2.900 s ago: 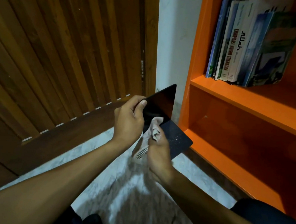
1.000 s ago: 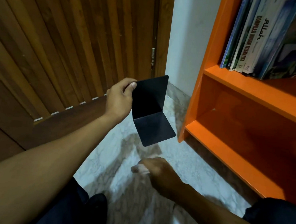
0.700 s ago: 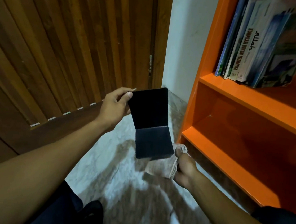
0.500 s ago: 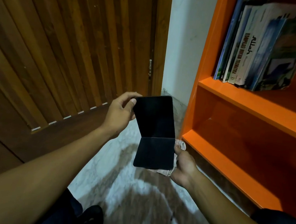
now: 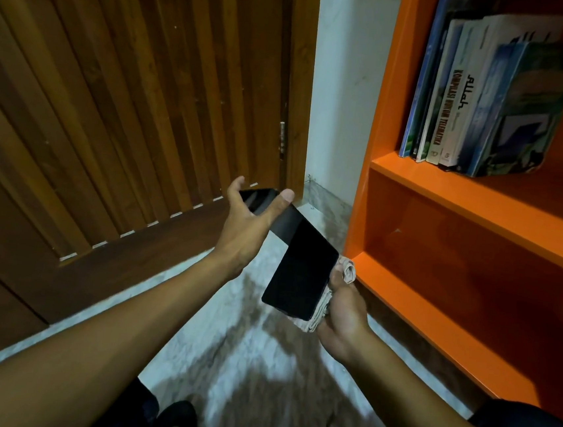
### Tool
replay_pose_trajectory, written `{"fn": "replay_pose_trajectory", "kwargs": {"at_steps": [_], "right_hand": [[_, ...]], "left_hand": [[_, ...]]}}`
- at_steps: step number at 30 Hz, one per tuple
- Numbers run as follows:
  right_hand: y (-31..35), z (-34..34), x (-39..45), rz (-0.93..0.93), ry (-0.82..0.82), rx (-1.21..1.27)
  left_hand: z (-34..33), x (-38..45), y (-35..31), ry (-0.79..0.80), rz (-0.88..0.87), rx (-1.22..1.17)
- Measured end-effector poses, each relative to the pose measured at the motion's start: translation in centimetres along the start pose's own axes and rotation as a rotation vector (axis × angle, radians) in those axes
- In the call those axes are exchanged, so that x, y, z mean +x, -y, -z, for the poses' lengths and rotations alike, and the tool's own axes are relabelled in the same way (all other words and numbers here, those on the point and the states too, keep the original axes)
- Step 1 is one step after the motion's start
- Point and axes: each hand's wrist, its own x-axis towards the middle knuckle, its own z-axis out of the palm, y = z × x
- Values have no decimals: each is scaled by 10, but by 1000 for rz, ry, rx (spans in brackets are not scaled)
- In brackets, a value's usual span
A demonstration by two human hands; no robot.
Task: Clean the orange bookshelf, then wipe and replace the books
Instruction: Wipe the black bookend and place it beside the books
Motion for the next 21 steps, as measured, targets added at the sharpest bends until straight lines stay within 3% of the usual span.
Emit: {"fn": "replay_pose_trajectory", "kwargs": {"at_steps": [7,11,15,21], "right_hand": [[5,-5,-7,67,9,13],[7,-8,-9,87,3,-30],[6,-11,-11,110,5,-45],[4,-10,-6,397,-128,-317]], "left_hand": [[4,-4,-9,0,-6,-96],[3,-3,-14,-46,23,-273],[4,-1,-17,14,-20,-279],[3,-5,-17,31,-33,-169]]}}
